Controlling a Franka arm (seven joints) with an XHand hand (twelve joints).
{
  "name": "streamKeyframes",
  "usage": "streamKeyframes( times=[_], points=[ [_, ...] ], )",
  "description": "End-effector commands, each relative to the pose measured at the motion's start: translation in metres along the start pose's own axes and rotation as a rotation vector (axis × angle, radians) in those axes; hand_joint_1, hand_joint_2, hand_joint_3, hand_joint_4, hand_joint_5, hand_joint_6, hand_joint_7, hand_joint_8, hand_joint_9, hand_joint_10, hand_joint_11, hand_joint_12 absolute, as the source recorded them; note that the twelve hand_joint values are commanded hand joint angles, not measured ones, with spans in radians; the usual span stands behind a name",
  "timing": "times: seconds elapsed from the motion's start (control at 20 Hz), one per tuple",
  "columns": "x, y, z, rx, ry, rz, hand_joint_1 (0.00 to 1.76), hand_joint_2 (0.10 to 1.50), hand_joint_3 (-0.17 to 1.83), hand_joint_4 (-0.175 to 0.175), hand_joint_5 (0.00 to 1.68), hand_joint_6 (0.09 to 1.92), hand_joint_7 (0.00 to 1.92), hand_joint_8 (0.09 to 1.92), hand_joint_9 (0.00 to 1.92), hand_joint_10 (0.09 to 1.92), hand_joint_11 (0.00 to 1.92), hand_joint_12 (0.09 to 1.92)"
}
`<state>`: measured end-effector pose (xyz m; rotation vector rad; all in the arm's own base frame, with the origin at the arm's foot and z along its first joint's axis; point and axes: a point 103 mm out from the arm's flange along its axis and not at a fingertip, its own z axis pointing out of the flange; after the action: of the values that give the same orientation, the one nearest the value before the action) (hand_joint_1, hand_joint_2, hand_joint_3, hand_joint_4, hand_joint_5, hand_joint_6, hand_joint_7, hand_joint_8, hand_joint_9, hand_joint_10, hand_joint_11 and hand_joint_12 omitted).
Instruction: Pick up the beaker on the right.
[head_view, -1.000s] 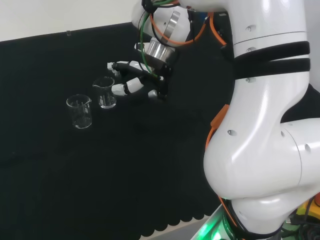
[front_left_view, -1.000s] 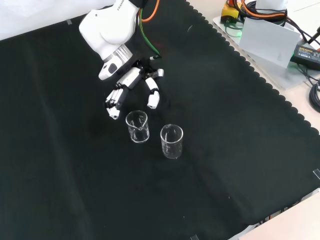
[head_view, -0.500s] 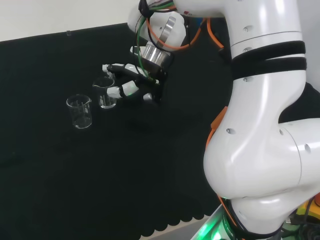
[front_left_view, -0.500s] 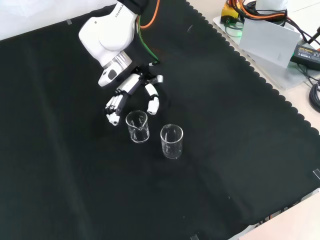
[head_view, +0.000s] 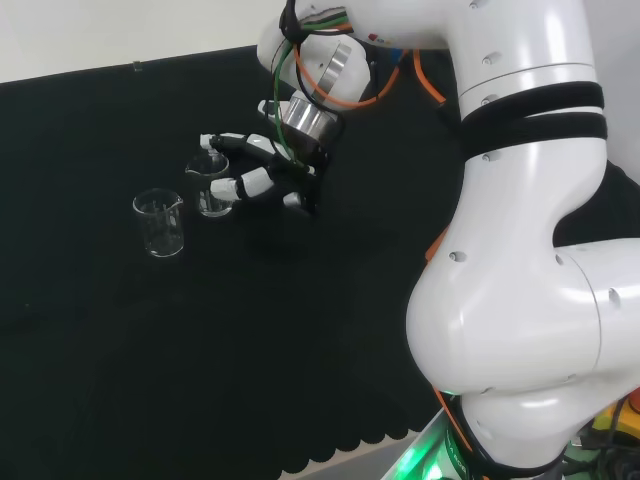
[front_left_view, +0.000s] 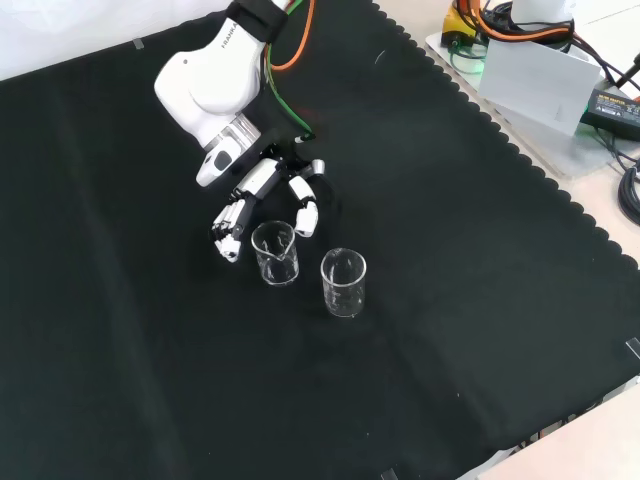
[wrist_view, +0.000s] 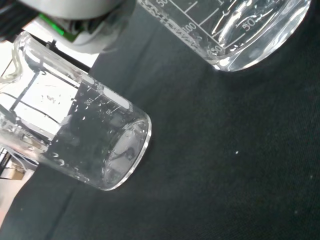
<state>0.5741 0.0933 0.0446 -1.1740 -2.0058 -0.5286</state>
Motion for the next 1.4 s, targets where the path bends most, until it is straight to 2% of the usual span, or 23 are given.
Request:
streamKeyframes(
  times=[0.05, 0.85, 1.4],
  points=[
    [0.003, 0.004, 0.005, 0.012, 0.017, -0.015, 0.87, 0.49, 0.71, -0.071, 0.27, 0.09, 0.18, 0.62, 0.31, 0.64, 0.0, 1.13],
    [0.004, 0.011, 0.013, 0.0, 0.019, -0.021, 0.89, 0.5, 0.7, -0.061, 0.37, 0.09, 0.27, 0.62, 0.36, 0.63, 0.0, 1.18],
    [0.005, 0.018, 0.017, -0.047, 0.025, -0.027, 0.91, 0.51, 0.7, -0.058, 0.43, 0.09, 0.32, 0.62, 0.4, 0.62, 0.0, 1.23]
  ],
)
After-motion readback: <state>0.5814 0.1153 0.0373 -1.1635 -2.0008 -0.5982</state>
